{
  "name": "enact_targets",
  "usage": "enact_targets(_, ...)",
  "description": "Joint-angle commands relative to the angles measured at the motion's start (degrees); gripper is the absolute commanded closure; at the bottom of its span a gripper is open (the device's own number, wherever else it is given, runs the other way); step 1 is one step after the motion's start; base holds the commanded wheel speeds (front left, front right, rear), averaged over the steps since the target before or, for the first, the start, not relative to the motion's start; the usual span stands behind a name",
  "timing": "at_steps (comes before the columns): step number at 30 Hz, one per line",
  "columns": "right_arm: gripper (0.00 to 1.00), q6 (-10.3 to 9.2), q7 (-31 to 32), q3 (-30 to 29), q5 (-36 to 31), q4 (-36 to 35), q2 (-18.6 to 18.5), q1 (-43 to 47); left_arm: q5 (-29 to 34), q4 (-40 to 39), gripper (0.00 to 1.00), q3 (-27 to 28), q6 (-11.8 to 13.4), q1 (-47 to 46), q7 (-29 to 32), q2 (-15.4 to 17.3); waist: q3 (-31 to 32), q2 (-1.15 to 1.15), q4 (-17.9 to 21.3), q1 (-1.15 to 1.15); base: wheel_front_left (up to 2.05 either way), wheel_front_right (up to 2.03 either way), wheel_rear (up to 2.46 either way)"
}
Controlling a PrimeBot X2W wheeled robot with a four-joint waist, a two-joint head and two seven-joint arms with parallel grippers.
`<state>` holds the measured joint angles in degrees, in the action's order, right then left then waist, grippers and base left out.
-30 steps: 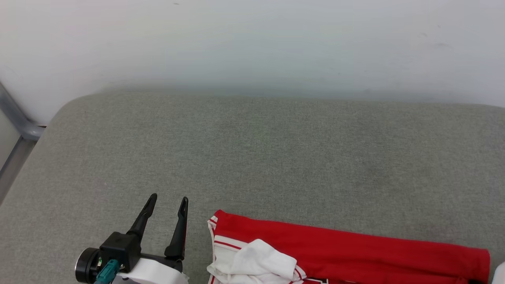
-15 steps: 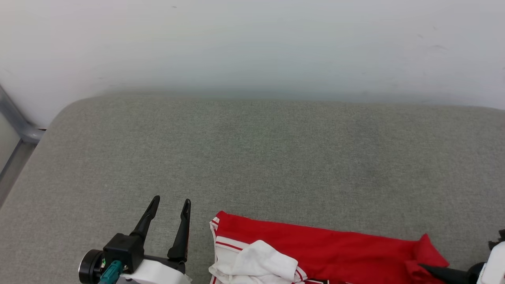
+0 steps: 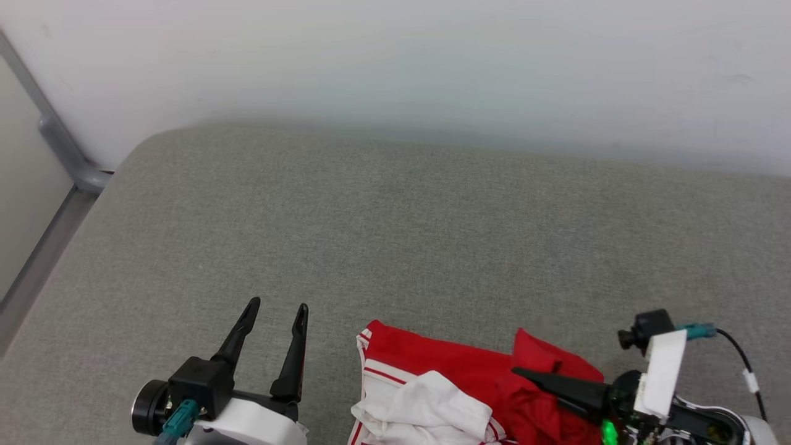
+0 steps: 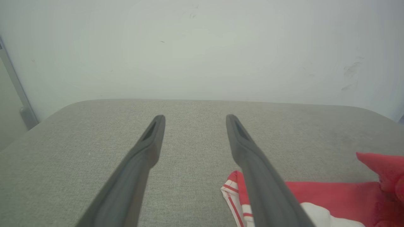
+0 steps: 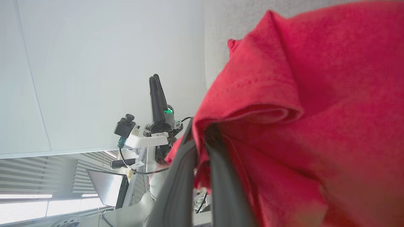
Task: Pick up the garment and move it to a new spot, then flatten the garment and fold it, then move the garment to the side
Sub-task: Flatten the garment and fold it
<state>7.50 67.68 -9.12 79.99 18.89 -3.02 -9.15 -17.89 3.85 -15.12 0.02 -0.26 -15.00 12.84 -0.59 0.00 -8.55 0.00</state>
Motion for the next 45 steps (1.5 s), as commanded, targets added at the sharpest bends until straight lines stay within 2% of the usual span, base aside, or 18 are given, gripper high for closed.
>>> enact_targets(1, 1.0, -0.03, -2.3, 3.2, 2.0, -0.9, 0.2, -1.3, -0.2, -0.1, 0.0, -0.1, -0.2, -1.0, -0.2, -0.2, -1.0, 0.0, -1.1, 0.0, 0.0, 0.0, 0.0)
enact_targets(6, 1.0, -0.03, -9.6, 13.8, 5.6, -2.2, 0.2, -2.4, -0.1, -0.2, 0.0, -0.1, -0.6, -2.0, -0.2, -0.9, -3.1, 0.0, -3.0, 0.0, 0.0, 0.0, 0.0)
enact_targets(12, 1.0, -0.03, -17.4, 22.0, 2.0, 0.0, 0.1, -4.4, 0.3, 0.0, 0.0, 0.3, -1.4, -3.5, -0.2, -2.1, -6.1, 0.0, -4.5, 0.0, 0.0, 0.0, 0.0)
enact_targets(17, 1.0, -0.03, -23.2, 26.1, -2.6, 3.3, 0.1, -5.8, 0.9, 0.5, 0.0, 1.0, -2.0, -4.3, -0.2, -3.2, -7.5, 0.0, -4.8, 0.0, 0.0, 0.0, 0.0)
enact_targets(18, 0.68, -0.03, -24.0, 26.5, -2.9, 3.6, 0.1, -6.1, 1.0, 0.7, 0.0, 1.1, -2.0, -4.3, -0.2, -3.4, -7.6, 0.0, -4.7, 0.0, 0.0, 0.0, 0.0)
enact_targets(19, 0.0, -0.03, -24.6, 26.9, -2.8, 4.0, 0.1, -6.4, 1.1, 0.8, 0.0, 1.3, -2.2, -4.4, -0.2, -3.6, -7.6, 0.0, -4.6, 0.0, 0.0, 0.0, 0.0)
enact_targets(23, 0.0, -0.03, -26.9, 28.4, -3.5, 3.1, 0.1, -7.4, 1.8, 1.4, 0.0, 1.8, -2.7, -4.4, -0.2, -3.8, -6.9, 0.0, -3.8, 0.0, 0.0, 0.0, 0.0)
enact_targets(26, 0.0, -0.03, -29.3, 29.4, -6.3, 0.5, -0.5, -7.4, 2.4, 1.8, 0.0, 2.1, -2.9, -4.1, -0.2, -3.8, -5.8, 0.0, -3.0, 0.0, 0.0, 0.0, 0.0)
enact_targets(30, 0.0, -0.03, -35.8, 31.2, -14.5, -3.8, -4.1, -6.9, 3.0, 1.9, 0.0, 2.6, -3.1, -3.4, -0.2, -3.5, -4.6, 0.0, -1.5, 0.0, 0.0, 0.0, 0.0)
enact_targets(34, 0.0, -0.03, -41.7, 30.1, -19.2, -5.5, -6.2, -5.1, 3.5, 2.2, 0.0, 3.0, -3.0, -2.8, -0.2, -3.1, -3.2, 0.0, 0.0, 0.0, 0.0, 0.0, 0.0)
enact_targets(40, 0.0, -0.02, -51.0, 24.7, -27.7, -5.5, -9.4, -2.1, 3.8, 2.8, 0.0, 3.4, -2.5, -1.9, -0.2, -2.6, -1.4, 0.0, 2.0, 0.0, 0.0, 0.0, 0.0)
enact_targets(41, 0.0, -0.02, -51.0, 24.7, -27.7, -5.5, -9.4, -2.1, 3.8, 2.8, 0.0, 3.4, -2.5, -1.9, -0.2, -2.6, -1.4, 0.0, 2.0, 0.0, 0.0, 0.0, 0.0)
enact_targets(42, 0.0, -0.02, -55.9, 20.7, -35.5, -5.0, -10.9, -0.2, 3.9, 3.1, 0.0, 3.6, -1.8, -1.1, -0.2, -2.3, -0.5, 0.0, 3.1, 0.0, 0.0, 0.0, 0.0)
enact_targets(45, 0.0, -0.02, -59.6, 16.3, -42.6, -5.6, -10.5, 1.9, 3.7, 3.2, 0.0, 3.8, -1.3, -0.5, 0.0, -2.0, 0.2, 0.0, 4.0, 0.0, 0.0, 0.0, 0.0)
